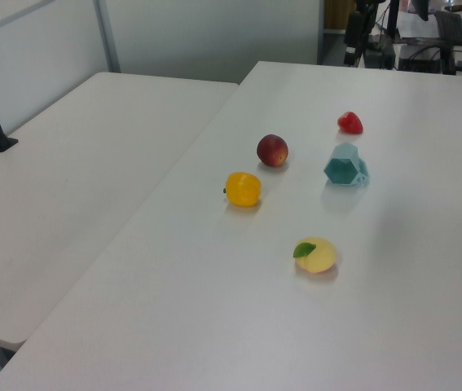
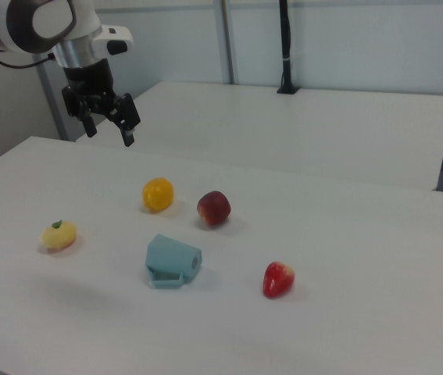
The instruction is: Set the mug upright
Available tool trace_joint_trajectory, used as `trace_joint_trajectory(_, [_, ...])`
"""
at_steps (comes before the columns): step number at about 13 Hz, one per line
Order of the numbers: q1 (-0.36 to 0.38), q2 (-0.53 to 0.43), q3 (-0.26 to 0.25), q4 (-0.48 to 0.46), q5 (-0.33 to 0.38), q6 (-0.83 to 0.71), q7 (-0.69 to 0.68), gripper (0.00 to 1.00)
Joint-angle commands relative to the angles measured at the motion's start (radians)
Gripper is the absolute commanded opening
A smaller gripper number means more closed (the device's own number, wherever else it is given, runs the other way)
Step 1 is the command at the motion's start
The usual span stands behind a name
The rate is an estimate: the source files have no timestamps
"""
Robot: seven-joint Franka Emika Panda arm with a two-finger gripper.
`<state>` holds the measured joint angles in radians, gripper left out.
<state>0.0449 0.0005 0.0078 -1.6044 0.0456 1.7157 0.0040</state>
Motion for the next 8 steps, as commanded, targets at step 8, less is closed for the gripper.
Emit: trace_joint_trajectory(8, [0.041,0.053,0.020,-0.078,-0.241,0.028,-0.113,1.00])
